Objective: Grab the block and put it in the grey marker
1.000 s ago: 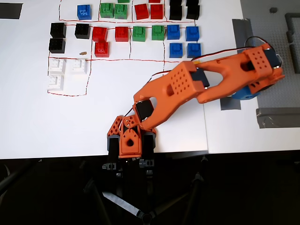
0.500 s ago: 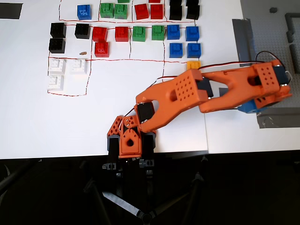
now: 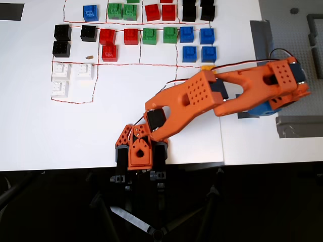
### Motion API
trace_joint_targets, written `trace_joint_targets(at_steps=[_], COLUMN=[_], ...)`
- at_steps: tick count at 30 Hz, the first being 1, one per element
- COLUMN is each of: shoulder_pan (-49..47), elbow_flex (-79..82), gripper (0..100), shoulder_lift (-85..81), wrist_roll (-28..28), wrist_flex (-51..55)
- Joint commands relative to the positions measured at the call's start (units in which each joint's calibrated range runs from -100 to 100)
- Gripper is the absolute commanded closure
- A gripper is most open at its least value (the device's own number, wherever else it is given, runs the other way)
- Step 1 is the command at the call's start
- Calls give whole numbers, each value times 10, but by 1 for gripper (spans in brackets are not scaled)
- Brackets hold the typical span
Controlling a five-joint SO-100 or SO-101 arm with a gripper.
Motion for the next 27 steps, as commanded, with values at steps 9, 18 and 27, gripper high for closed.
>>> trace_joint_targets(at_steps=[9,18,27], shoulder_pan=[-34,-1,26], elbow_flex=[-12,-14,-39], gripper=[94,79,75], shoulder_lift=[-80,-86,-108], wrist_roll=[-18,0,12], wrist_flex=[-1,1,30])
